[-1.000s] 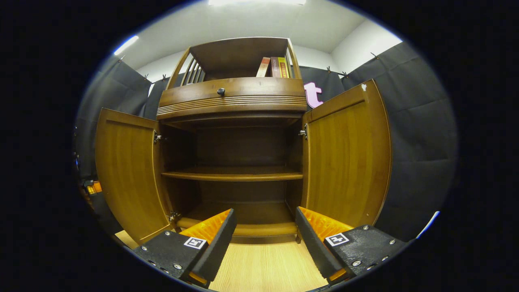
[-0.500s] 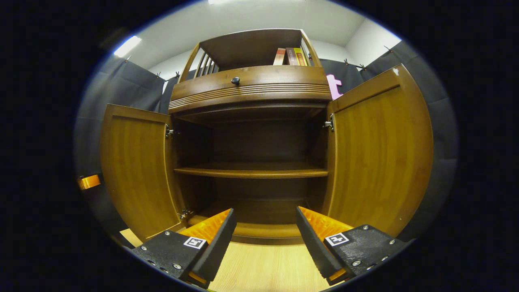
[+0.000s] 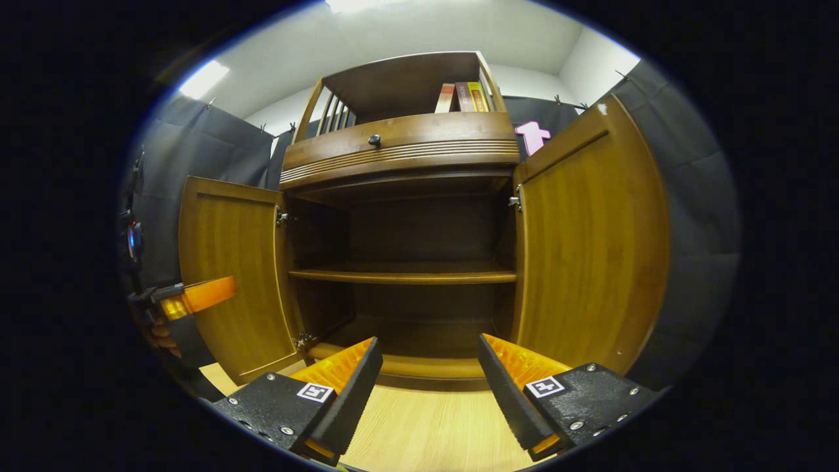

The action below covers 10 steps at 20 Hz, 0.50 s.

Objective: Open the right door of the double-door shoe cabinet with the right hand, and open the left door with the left hand.

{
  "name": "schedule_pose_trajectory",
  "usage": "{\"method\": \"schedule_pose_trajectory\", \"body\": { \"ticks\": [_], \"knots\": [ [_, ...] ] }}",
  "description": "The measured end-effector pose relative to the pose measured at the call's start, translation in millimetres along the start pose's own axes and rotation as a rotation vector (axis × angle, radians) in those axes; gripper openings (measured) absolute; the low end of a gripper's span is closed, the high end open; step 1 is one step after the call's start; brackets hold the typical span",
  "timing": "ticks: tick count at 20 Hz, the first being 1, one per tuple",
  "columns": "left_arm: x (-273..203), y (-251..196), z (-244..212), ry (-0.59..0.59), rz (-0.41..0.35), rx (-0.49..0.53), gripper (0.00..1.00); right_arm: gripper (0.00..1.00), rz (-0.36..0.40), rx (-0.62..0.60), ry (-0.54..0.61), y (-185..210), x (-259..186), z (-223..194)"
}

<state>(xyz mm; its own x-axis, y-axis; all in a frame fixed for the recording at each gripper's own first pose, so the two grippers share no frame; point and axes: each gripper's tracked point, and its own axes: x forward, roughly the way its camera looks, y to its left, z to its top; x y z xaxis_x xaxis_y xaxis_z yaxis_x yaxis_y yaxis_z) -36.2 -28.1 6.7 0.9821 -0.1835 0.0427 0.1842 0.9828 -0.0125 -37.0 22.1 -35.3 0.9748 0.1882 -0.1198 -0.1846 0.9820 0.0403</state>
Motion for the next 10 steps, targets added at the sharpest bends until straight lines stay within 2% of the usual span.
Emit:
{"method": "schedule_pose_trajectory", "body": {
  "ticks": [2, 3, 4, 6, 8, 9, 10],
  "knots": [
    [12, -14, 0, -0.025, 0.036, 0.001, 0.23, 0.8, -0.008, -0.004, -0.008, -10, -9, 0],
    [15, -16, -2, -0.032, 0.064, -0.012, 0.29, 0.8, -0.011, -0.003, -0.013, -14, -12, 2],
    [17, -15, -5, -0.029, 0.092, -0.031, 0.36, 1.0, -0.012, -0.001, -0.016, -18, -15, 2],
    [23, -14, -18, -0.003, 0.136, -0.062, 0.48, 1.0, -0.01, 0.007, -0.014, -24, -20, 0],
    [24, -6, -29, 0.025, 0.178, -0.069, 0.61, 0.91, -0.011, 0.015, -0.009, -32, -20, -3],
    [23, -2, -34, 0.034, 0.2, -0.066, 0.67, 0.91, -0.008, 0.021, -0.006, -35, -20, -4],
    [22, 3, -36, 0.041, 0.221, -0.058, 0.74, 0.96, -0.006, 0.03, -0.005, -37, -19, -5]
  ]
}}
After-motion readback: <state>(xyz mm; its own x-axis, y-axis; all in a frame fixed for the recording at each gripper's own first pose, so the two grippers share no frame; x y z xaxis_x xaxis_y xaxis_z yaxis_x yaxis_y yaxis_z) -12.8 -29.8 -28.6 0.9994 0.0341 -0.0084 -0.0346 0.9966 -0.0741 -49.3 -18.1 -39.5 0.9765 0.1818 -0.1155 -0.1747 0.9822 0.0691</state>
